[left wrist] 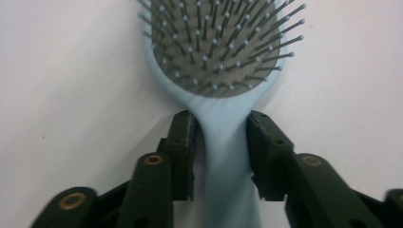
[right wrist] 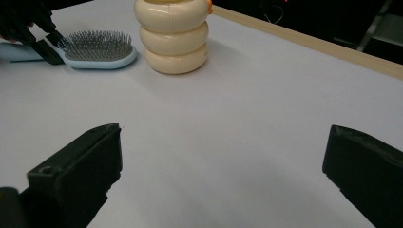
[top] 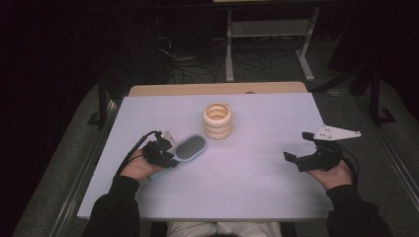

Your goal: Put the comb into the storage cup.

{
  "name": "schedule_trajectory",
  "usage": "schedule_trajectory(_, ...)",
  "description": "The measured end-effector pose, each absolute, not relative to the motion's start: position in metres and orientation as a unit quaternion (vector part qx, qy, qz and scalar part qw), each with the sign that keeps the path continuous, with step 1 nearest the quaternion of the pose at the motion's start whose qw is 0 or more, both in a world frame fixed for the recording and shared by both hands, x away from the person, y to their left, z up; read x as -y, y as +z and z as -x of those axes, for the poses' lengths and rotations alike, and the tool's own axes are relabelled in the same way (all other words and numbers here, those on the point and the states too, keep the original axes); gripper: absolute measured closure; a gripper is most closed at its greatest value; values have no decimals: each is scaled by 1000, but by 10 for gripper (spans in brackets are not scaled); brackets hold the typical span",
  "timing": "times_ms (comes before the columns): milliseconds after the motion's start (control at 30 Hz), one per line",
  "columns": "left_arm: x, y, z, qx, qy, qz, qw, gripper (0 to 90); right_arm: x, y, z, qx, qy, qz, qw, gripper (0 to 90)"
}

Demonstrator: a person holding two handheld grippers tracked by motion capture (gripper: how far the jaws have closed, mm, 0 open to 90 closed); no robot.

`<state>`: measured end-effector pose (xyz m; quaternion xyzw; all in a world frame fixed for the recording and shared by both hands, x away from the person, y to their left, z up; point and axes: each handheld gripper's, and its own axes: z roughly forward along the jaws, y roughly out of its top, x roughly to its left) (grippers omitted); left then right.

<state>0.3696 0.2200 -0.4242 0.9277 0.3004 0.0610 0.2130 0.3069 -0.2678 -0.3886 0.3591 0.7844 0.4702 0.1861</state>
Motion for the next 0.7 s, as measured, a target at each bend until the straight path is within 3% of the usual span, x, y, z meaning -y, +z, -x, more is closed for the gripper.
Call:
schedule_trajectory(67, -221, -424, -370, -303, 60, -927, 215, 698, 268, -389, -307, -784, 470, -359, 186, 0)
schedule_trajectory(300, -217, -424, -366, -279, 92, -933, 209, 703, 268, -388, -307, -784, 471, -359, 185, 0)
schedule_trajectory(700, -220, -417, -361, -276, 98, -929, 226, 703, 267, -389, -308, -786, 469, -358, 183, 0)
